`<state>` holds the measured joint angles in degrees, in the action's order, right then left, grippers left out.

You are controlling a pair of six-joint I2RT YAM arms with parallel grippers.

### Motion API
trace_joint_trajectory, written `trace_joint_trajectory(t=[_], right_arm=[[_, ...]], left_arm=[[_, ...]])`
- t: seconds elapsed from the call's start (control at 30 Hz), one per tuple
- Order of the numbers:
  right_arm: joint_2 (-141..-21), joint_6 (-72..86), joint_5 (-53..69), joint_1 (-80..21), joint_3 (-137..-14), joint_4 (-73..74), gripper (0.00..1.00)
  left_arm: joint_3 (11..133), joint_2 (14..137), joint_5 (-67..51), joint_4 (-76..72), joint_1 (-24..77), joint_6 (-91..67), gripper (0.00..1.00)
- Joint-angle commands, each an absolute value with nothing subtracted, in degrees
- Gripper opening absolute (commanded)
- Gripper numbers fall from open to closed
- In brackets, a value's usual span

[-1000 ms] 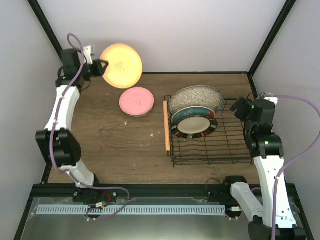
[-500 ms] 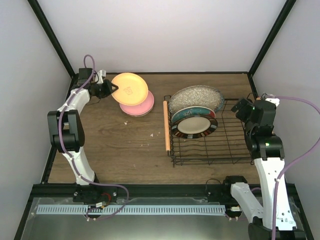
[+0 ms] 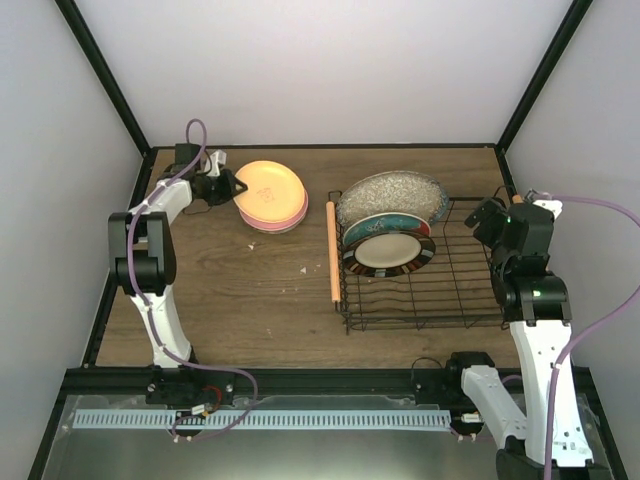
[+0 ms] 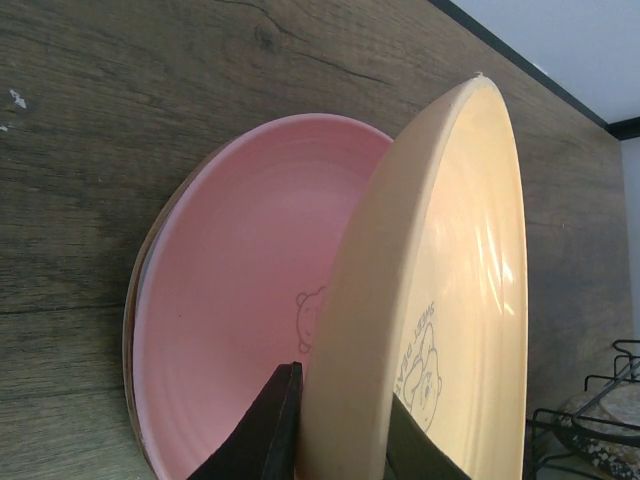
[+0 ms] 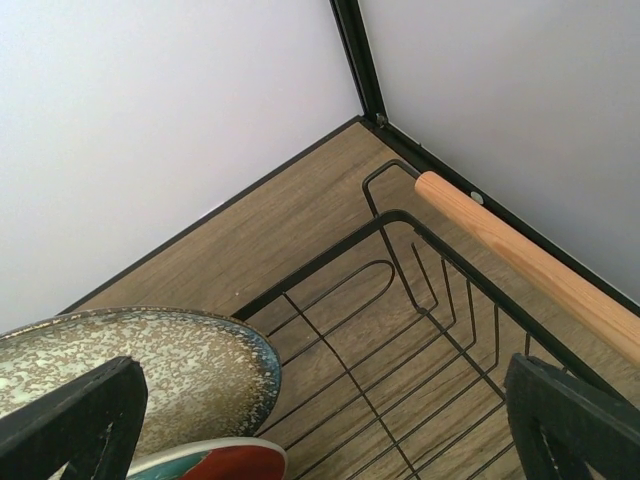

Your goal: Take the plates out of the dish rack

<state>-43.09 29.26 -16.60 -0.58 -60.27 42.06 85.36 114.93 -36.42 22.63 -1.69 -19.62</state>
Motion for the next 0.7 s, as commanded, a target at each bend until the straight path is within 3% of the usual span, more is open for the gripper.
trace_joint_trajectory(t=[0.0,0.37,0.67], right_arm=[[-42.2,29.7,-18.6,-1.1,-63.3,43.8,1.00],[-41.2,30.7,-19.4,-1.1,-63.6,45.3,1.00],[-41.1,31.2,-19.6,-1.1,-63.4,45.5,1.00]], left_arm=[[85.9,116.0,-36.9,22.2,-1.1,-19.2,0.12],[86.7,118.0,-37.1,22.2,-0.1,-18.9,0.42],[87.7,118.2,-34.8,23.8,0.2,-17.3,0.99]])
